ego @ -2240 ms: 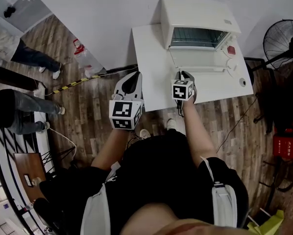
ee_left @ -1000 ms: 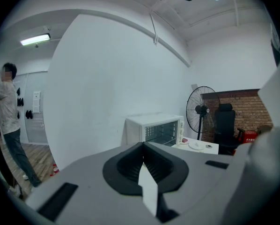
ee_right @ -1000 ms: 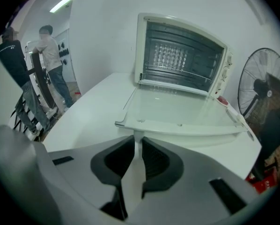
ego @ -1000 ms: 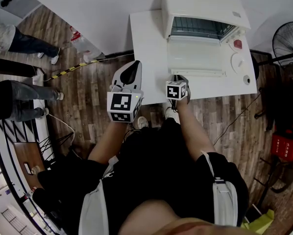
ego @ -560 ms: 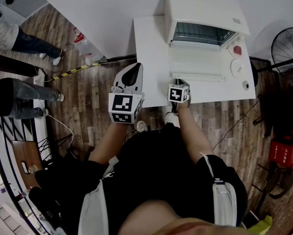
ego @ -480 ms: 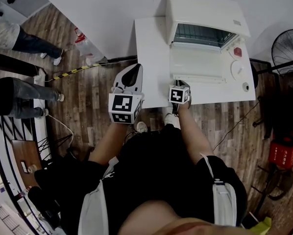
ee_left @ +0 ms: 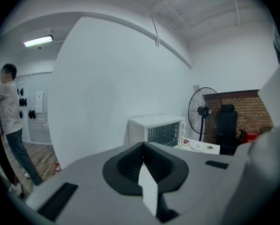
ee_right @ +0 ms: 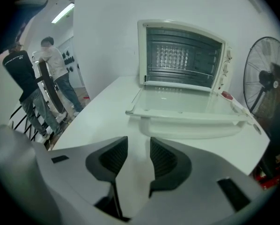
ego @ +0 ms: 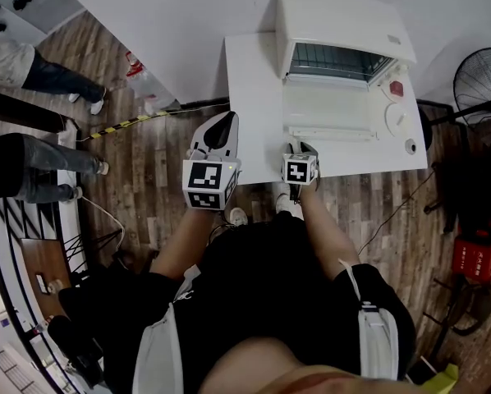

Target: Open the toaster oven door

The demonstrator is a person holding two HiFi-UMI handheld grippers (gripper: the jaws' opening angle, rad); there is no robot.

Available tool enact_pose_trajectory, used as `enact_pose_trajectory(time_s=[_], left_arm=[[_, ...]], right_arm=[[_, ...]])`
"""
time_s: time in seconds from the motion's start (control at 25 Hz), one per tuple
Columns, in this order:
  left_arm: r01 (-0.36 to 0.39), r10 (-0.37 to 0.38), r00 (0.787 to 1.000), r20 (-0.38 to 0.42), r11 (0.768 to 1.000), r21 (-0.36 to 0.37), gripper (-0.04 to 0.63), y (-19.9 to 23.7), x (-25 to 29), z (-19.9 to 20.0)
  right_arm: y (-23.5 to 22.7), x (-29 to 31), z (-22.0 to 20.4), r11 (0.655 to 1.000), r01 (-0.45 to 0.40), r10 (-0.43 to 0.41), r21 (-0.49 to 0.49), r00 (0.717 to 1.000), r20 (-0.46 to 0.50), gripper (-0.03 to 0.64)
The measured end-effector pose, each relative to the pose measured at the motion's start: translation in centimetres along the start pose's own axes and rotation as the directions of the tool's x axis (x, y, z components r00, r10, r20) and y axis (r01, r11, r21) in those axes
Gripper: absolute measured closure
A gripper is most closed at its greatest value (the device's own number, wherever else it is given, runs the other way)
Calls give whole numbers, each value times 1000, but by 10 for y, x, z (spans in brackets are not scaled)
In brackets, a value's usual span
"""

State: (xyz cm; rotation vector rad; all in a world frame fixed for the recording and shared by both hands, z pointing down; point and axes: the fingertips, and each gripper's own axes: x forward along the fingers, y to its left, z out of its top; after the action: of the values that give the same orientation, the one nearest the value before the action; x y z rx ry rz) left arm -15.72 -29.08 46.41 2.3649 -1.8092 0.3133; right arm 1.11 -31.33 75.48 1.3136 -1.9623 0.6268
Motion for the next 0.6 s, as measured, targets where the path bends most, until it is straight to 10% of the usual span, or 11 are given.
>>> enact_pose_trajectory(time_s=[0.32,0.6], left_arm=[[49,-49,998,37,999,7,584,-15,9,13],[91,-92,992,89,996,14,585,-35,13,31]], right_arm=[[-11,-76,35,999,-11,3,33,975,220,615],[-49,-181,145,996,27,-71,85,817,572,615]])
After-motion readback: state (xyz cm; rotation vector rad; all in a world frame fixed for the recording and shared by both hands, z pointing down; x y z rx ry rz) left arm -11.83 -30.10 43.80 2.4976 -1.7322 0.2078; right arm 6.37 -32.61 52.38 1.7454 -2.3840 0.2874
